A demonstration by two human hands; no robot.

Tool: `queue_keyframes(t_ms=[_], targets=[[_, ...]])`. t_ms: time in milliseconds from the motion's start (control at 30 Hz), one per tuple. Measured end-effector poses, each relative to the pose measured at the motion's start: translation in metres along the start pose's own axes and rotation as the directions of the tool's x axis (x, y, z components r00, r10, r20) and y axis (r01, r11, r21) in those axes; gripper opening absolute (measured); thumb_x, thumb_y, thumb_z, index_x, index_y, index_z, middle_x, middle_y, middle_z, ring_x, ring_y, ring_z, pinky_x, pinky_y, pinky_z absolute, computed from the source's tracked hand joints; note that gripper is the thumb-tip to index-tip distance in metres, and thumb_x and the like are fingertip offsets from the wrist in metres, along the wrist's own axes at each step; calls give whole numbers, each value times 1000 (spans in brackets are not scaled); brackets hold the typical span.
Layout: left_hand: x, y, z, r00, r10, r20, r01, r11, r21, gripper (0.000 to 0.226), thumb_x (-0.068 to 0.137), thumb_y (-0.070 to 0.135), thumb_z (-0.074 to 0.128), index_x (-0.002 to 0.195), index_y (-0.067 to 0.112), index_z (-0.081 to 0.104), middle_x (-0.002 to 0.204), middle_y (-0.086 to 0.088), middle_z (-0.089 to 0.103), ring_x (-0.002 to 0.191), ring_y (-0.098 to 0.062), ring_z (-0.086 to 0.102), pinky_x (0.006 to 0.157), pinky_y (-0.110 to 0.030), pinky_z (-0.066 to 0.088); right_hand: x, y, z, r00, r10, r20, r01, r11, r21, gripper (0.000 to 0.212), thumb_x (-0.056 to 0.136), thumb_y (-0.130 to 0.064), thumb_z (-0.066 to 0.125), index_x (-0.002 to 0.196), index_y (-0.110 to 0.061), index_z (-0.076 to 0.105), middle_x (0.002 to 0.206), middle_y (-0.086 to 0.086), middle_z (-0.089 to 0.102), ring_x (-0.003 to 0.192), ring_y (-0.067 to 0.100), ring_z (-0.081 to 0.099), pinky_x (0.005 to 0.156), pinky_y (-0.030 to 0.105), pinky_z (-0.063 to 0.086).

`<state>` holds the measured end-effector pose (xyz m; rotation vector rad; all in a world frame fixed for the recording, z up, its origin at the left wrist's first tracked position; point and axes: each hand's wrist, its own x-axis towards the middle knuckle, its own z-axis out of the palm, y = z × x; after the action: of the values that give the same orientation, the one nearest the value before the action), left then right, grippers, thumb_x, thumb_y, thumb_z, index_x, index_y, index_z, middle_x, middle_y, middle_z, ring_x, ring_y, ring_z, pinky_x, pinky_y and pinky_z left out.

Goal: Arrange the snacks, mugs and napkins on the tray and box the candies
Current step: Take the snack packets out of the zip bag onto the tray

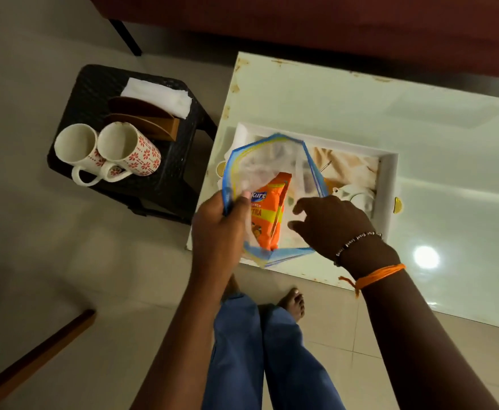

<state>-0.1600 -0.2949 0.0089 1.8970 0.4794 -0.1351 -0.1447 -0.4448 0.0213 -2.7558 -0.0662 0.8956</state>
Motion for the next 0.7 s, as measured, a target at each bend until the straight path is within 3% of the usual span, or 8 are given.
queue_keyframes(t_ms=[67,133,233,300,400,500,600,700], targets=[[1,7,-14,997,75,-34,-75,997,14,30,90,26,55,61,20,56,50,12,57,49,0,51,50,-14,40,-4,-11,-9,999,-2,50,2,1000,-16,39,87,-44,52,118,-20,54,119,9,61,110,33,57,86,39,48],[0,13,-24,989,136,-63,-133,990,52,36,92,28,51,56,25,51,47,21,57,46,5,52,43,-6,35,-4,-30,-14,997,-61,-49,64,996,66,38,86,-42,55,116,-18,56,114,12,63,109,35,58,86,40,48],[-3,18,-33,962,242,-127,-226,965,132,38,92,30,49,54,30,45,44,10,50,48,4,52,44,-7,35,14,-55,-13,998,-23,-53,36,961,273,33,85,-35,58,111,-13,57,106,16,67,106,33,60,87,38,47],[-4,20,-38,943,291,-162,-267,951,158,30,90,34,47,60,30,47,51,16,48,51,4,53,47,-7,37,35,-66,-6,999,26,35,-35,956,293,39,85,-32,59,118,-10,53,118,19,61,112,35,55,90,39,46],[-5,22,-45,921,334,-198,-305,938,163,21,89,36,46,75,25,56,62,19,54,59,-4,58,53,-22,48,64,-79,8,994,87,67,-103,946,306,51,83,-36,60,123,-7,48,128,19,54,118,38,51,94,42,44],[-4,15,-49,924,350,-156,-322,930,177,26,91,34,46,84,15,63,68,6,61,63,-14,61,56,-36,54,85,-92,26,989,140,54,-150,928,340,60,79,-47,61,123,-9,47,128,16,55,117,36,53,93,43,44],[-3,1,-48,939,337,-71,-312,919,240,27,92,31,47,79,12,61,66,-4,64,61,-16,61,55,-42,52,94,-100,38,984,166,56,-173,869,463,48,83,-36,57,120,-6,48,126,19,56,116,38,53,93,42,44],[0,-10,-42,942,334,22,-323,890,323,30,93,26,50,77,3,59,70,-11,63,64,-20,60,58,-45,51,96,-98,46,996,89,20,-88,870,484,31,86,-18,53,111,-1,55,121,23,58,113,40,53,90,40,45]])
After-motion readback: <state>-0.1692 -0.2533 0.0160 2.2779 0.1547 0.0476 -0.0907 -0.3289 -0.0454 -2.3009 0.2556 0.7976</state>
